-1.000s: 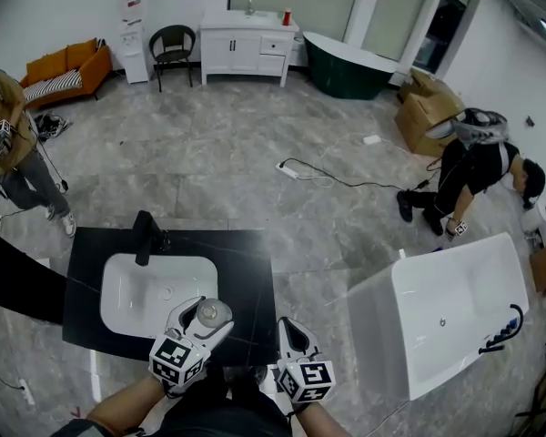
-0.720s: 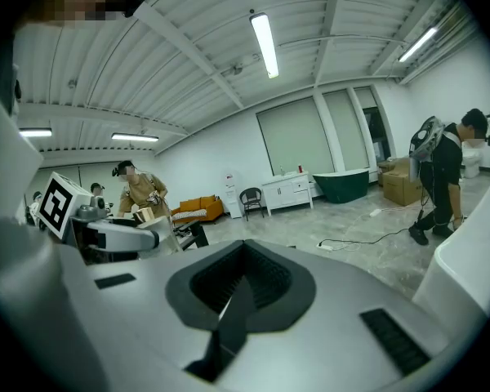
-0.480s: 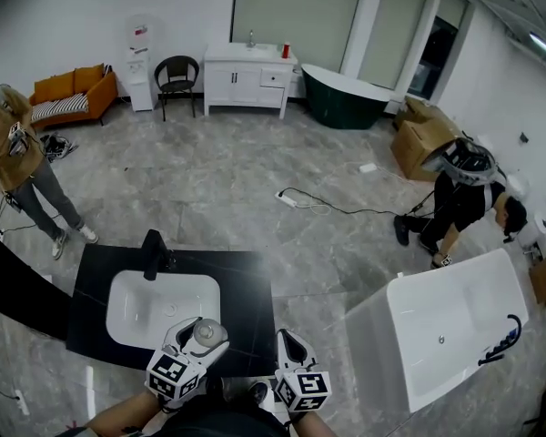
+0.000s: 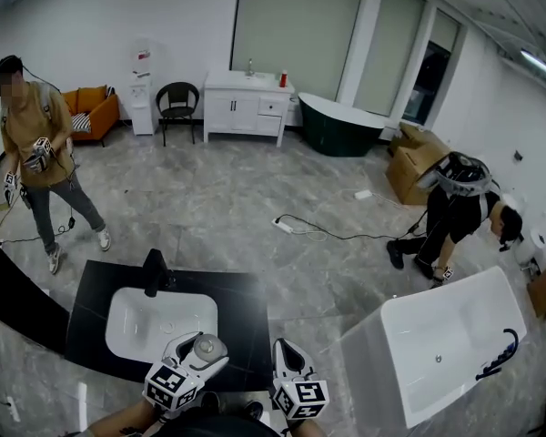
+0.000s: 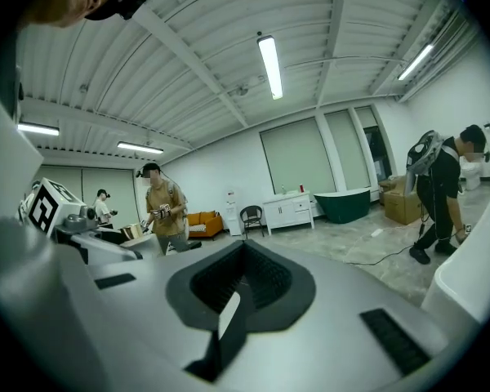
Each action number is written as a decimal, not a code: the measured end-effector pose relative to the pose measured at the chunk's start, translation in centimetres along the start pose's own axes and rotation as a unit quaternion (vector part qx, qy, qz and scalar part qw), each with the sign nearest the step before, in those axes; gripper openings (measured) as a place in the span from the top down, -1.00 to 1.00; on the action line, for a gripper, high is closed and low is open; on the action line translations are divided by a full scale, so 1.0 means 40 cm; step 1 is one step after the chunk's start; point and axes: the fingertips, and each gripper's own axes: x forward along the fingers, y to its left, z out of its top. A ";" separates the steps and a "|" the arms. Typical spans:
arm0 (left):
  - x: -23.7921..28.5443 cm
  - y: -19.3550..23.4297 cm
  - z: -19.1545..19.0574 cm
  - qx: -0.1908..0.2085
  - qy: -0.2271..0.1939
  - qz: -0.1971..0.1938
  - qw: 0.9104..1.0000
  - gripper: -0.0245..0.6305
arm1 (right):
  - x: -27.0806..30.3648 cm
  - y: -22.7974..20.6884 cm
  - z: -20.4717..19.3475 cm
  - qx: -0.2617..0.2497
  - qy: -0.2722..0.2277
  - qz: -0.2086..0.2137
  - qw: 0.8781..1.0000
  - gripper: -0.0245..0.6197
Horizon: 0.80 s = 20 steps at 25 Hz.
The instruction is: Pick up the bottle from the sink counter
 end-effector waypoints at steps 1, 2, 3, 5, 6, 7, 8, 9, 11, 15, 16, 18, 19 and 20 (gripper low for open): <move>-0.001 0.002 -0.002 0.002 0.001 0.002 1.000 -0.10 | 0.003 0.008 0.003 -0.003 -0.004 0.005 1.000 0.90; 0.000 0.005 -0.002 0.005 0.002 0.004 1.000 -0.10 | 0.006 0.013 0.007 -0.007 -0.008 0.009 1.000 0.90; 0.001 0.006 0.002 0.008 0.001 0.006 1.000 -0.10 | 0.009 0.017 0.014 -0.010 -0.014 0.012 1.000 0.90; 0.003 0.006 0.016 0.014 -0.003 0.011 1.000 -0.10 | 0.011 0.021 0.033 -0.015 -0.026 0.018 0.999 0.90; 0.002 0.004 0.024 0.017 -0.005 0.012 1.000 -0.10 | 0.009 0.021 0.041 -0.016 -0.032 0.019 0.999 0.90; 0.002 0.002 0.029 0.018 -0.007 0.013 1.000 -0.10 | 0.006 0.020 0.046 -0.017 -0.036 0.018 0.999 0.90; 0.002 -0.001 0.034 0.019 -0.009 0.013 1.000 -0.10 | 0.004 0.017 0.049 -0.018 -0.039 0.016 0.999 0.90; 0.003 -0.004 0.038 0.020 -0.010 0.011 1.000 -0.10 | 0.003 0.013 0.052 -0.019 -0.040 0.011 0.999 0.90; 0.006 -0.007 0.043 0.022 -0.012 0.006 1.000 -0.10 | 0.004 0.004 0.056 -0.019 -0.040 0.003 0.999 0.90; 0.025 -0.004 0.040 0.022 -0.007 -0.002 1.000 -0.10 | 0.015 -0.013 0.067 -0.018 -0.040 -0.004 0.999 0.90; 0.031 -0.004 0.039 0.022 -0.005 -0.003 1.000 -0.10 | 0.016 -0.017 0.070 -0.017 -0.040 -0.004 0.999 0.90; 0.039 -0.002 0.041 0.024 -0.004 -0.004 1.000 -0.10 | 0.017 -0.025 0.079 -0.018 -0.043 -0.005 0.999 0.90; 0.042 0.001 0.043 0.025 -0.004 -0.004 1.000 -0.10 | 0.019 -0.031 0.083 -0.019 -0.044 -0.007 0.999 0.90; 0.045 0.004 0.045 0.025 -0.004 -0.004 1.000 -0.10 | 0.022 -0.036 0.086 -0.020 -0.044 -0.008 0.999 0.90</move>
